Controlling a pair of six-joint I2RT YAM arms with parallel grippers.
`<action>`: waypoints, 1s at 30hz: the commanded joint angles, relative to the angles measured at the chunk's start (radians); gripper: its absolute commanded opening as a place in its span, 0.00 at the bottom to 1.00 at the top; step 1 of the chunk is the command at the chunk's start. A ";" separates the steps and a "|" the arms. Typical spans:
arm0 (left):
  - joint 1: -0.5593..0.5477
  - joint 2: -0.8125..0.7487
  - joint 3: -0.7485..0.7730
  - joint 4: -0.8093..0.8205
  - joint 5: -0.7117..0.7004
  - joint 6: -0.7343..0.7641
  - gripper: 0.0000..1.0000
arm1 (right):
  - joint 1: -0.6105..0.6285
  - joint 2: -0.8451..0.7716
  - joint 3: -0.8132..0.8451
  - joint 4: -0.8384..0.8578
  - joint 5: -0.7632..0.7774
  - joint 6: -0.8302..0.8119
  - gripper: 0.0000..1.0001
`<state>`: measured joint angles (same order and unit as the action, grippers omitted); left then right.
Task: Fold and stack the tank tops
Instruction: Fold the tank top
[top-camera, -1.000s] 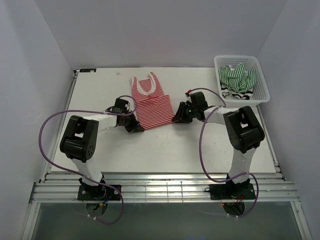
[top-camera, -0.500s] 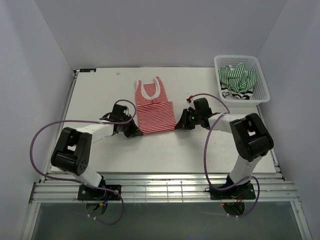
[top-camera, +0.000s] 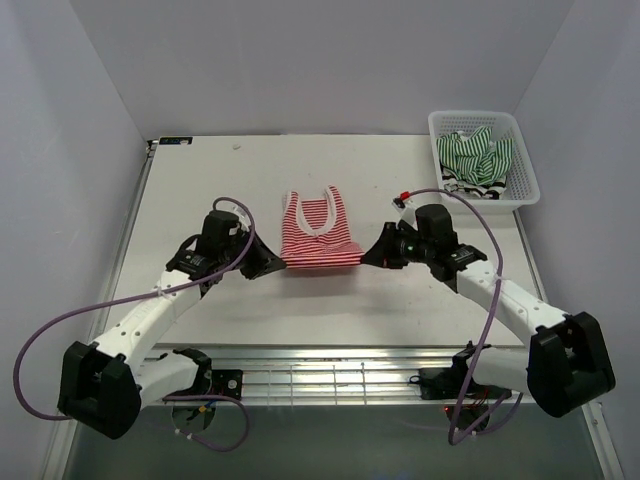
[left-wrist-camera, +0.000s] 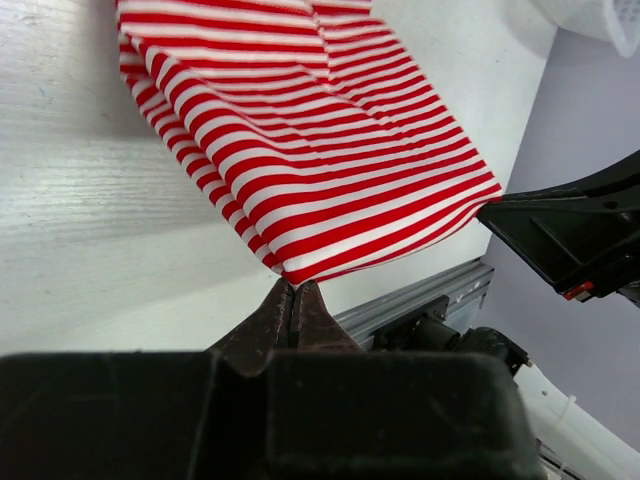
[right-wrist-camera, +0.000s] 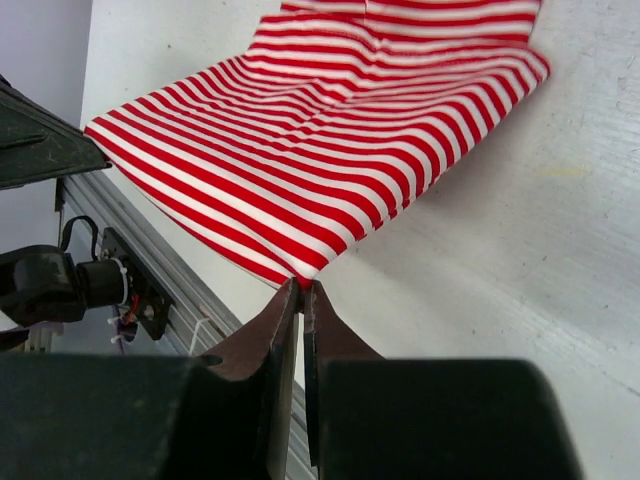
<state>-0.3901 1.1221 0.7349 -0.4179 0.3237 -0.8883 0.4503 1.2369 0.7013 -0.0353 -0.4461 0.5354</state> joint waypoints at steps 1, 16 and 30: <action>0.000 -0.062 0.067 -0.085 -0.012 -0.015 0.00 | -0.004 -0.085 0.039 -0.110 0.044 -0.014 0.08; 0.036 0.146 0.346 -0.085 -0.109 0.052 0.00 | -0.053 0.087 0.309 -0.144 0.017 -0.061 0.08; 0.154 0.485 0.537 0.027 -0.038 0.084 0.00 | -0.133 0.444 0.541 -0.123 -0.131 -0.074 0.08</action>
<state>-0.2691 1.5738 1.2190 -0.4286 0.2985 -0.8288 0.3374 1.6272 1.1790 -0.1764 -0.5373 0.4873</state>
